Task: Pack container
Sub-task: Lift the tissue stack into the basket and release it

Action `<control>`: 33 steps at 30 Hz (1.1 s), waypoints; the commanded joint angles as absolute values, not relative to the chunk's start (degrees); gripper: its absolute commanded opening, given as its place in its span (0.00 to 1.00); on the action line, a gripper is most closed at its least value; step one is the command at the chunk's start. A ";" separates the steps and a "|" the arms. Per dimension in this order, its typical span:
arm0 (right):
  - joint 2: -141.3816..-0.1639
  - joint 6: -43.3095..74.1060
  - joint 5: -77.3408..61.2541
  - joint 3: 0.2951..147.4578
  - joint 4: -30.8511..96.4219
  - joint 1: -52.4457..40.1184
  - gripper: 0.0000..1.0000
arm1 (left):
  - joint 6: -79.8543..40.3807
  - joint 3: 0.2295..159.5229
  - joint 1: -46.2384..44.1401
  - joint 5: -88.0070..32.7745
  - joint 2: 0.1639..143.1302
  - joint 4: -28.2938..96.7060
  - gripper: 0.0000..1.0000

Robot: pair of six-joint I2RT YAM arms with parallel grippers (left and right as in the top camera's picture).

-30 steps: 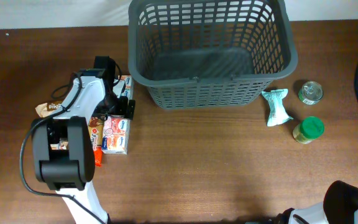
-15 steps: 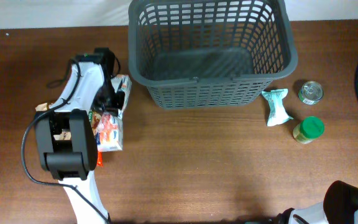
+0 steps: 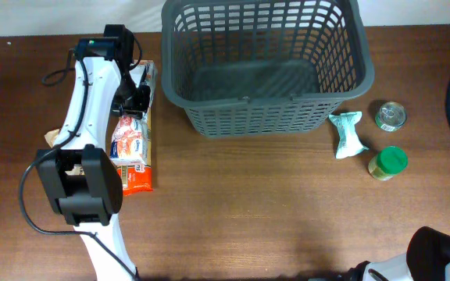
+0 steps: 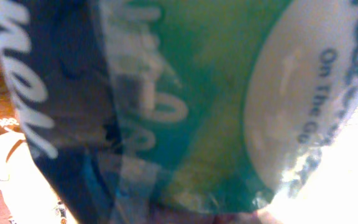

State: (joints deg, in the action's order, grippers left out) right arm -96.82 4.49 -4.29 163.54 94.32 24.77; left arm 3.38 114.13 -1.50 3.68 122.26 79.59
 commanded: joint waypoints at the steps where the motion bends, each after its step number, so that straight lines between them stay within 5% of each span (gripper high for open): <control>1: -97.12 4.49 -3.81 163.50 94.13 25.19 0.99 | 3.03 115.70 -1.34 5.50 120.84 79.40 0.02; 7: -97.12 4.49 -3.81 163.50 94.13 25.19 0.99 | 3.46 125.95 -1.34 7.60 120.18 78.43 0.02; 20: -97.12 4.49 -3.81 163.50 94.13 25.19 0.99 | 37.17 166.15 -7.62 3.20 120.18 68.84 0.02; 33: -97.12 4.49 -3.81 163.50 94.13 25.19 0.99 | 62.26 163.76 -26.46 -3.44 129.25 63.42 0.02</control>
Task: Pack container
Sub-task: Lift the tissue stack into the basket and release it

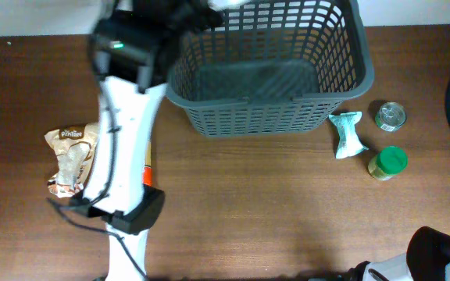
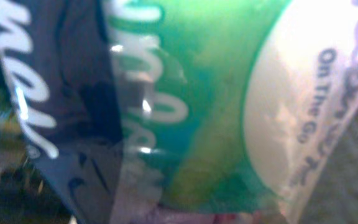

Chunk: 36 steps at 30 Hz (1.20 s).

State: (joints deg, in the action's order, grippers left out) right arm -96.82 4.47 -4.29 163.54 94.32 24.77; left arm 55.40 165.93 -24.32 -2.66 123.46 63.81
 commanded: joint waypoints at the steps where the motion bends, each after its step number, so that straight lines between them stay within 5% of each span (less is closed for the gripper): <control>1: -97.12 4.49 -3.81 163.50 94.13 25.19 0.99 | 62.26 163.44 -26.94 -3.44 130.96 63.42 0.02; 12: -97.12 4.49 -3.81 163.50 94.13 25.19 0.99 | 62.19 159.54 -28.27 5.21 146.61 60.90 0.02; 13: -97.12 4.49 -3.81 163.50 94.13 25.19 0.99 | 62.04 159.00 -28.23 5.17 147.22 59.96 0.06; 15: -97.12 4.49 -3.81 163.50 94.13 25.19 0.99 | 60.25 157.45 -28.23 5.19 147.44 58.11 0.37; 18: -97.12 4.49 -3.81 163.50 94.13 25.19 0.99 | 57.01 156.79 -28.23 5.48 147.41 57.45 0.50; 21: -97.12 4.49 -3.81 163.50 94.13 25.19 0.99 | 52.01 156.83 -28.34 5.45 145.71 57.47 0.83; 24: -97.12 4.49 -3.81 163.50 94.13 25.19 0.99 | 44.62 156.83 -28.25 5.45 141.49 57.74 0.99; 36: -97.12 4.49 -3.81 163.50 94.13 25.19 0.99 | 20.78 156.83 -22.59 23.51 116.20 80.40 0.99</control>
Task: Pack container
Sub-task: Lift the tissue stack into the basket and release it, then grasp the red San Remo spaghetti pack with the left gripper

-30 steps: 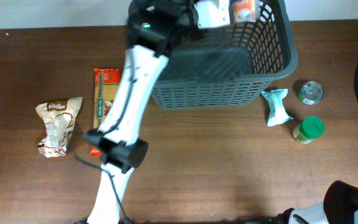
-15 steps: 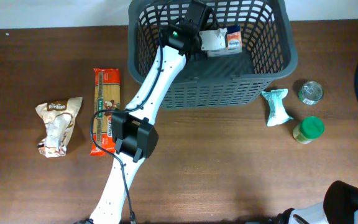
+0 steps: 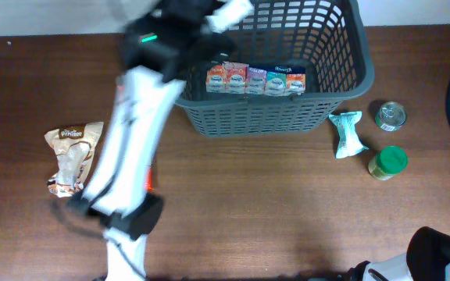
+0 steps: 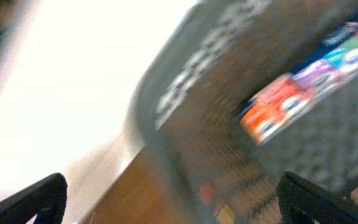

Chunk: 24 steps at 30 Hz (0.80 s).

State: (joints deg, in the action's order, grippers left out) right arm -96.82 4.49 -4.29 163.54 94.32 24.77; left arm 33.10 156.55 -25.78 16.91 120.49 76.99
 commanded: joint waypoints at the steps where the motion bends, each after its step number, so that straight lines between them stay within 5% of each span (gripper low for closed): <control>1: -97.12 4.49 -3.81 163.50 94.13 25.19 0.99 | 17.47 156.83 -21.15 23.59 115.31 82.02 0.99; 7: -97.12 4.49 -3.81 163.50 94.11 25.19 0.99 | 7.25 155.57 -8.21 16.80 115.59 91.98 1.00; 12: -97.12 4.49 -3.81 163.50 94.13 25.19 0.99 | 4.91 148.38 0.12 6.59 120.14 94.80 0.85; 21: -97.12 4.49 -3.81 163.50 94.13 25.19 0.99 | 3.03 129.99 3.46 1.61 129.58 84.99 0.87; 24: -97.12 4.49 -3.81 163.50 94.13 25.19 0.99 | 3.01 125.47 3.27 0.75 132.84 82.63 0.94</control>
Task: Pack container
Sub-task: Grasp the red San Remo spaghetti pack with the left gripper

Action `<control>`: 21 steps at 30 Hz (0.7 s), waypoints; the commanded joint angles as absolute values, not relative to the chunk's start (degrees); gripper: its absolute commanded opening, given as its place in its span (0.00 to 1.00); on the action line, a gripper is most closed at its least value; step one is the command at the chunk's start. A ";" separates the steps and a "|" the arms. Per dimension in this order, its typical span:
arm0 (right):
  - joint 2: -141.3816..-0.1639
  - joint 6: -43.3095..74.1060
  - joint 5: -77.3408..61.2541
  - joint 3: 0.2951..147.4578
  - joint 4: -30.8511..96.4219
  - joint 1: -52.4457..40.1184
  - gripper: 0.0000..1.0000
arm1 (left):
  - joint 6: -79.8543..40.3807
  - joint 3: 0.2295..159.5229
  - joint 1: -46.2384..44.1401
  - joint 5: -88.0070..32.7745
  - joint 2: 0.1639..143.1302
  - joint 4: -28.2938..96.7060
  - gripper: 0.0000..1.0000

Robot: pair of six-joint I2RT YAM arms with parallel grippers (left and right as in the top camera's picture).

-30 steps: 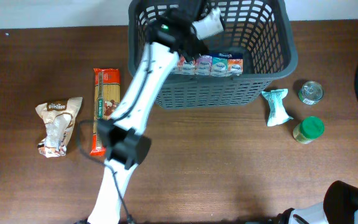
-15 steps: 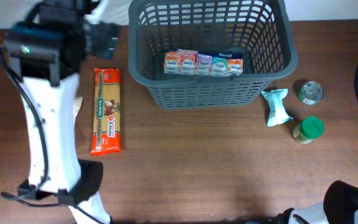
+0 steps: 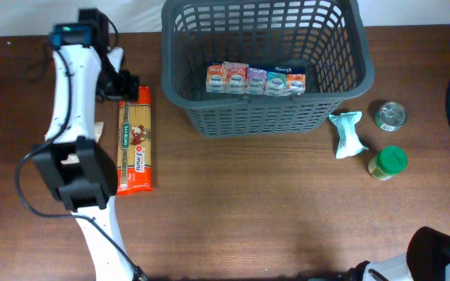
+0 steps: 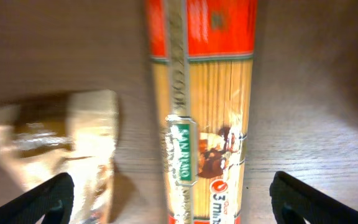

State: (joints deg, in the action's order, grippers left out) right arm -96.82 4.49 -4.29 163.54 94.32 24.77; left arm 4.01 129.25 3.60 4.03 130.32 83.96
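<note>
The grey plastic basket [image 3: 264, 117] stands at the back of the table, and a row of colourful snack pouches [image 3: 256, 80] lies inside along its front wall. Left of it a long red and yellow spaghetti packet [image 3: 135, 140] [image 4: 204, 112] lies flat on the wood. My left gripper [image 3: 123, 82] [image 4: 176, 202] hovers open over the packet's far end, its fingers wide on either side and holding nothing. A crumpled brown bag [image 4: 61, 140] lies just beside the packet, mostly under the arm in the overhead view. The right gripper is out of view.
Right of the basket lie a teal pouch [image 3: 346, 134], a tin can [image 3: 391, 115] and a green-lidded jar [image 3: 387, 162]. A black cable hangs at the right edge. Part of the right arm's base [image 3: 444, 250] shows at the bottom right.
My left gripper was open at the basket's left rim and now hangs open over the spaghetti packet, left of the basket. The snack pouches lie where they were.
First my left gripper was shut on the row of snack pouches above the spaghetti packet. Then it held them at the basket's far left corner. Later the pouches lay in the basket with the gripper open, and now it is back over the packet.
</note>
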 commanded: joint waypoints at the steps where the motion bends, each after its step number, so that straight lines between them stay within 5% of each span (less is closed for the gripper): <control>1: -97.12 4.49 -3.81 163.50 94.13 25.19 0.99 | 3.03 124.68 3.18 0.78 133.75 82.43 0.95; 20: -97.12 4.49 -3.81 163.50 94.13 25.19 0.99 | 3.97 118.56 2.44 -0.71 142.06 75.70 1.00; 21: -97.12 4.49 -3.81 163.50 94.13 25.19 0.99 | 4.40 118.54 2.24 -0.71 142.56 75.59 0.94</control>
State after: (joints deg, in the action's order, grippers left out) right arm -96.82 4.51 -4.29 163.54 94.32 24.77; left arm 3.60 119.07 2.87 0.38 140.75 76.01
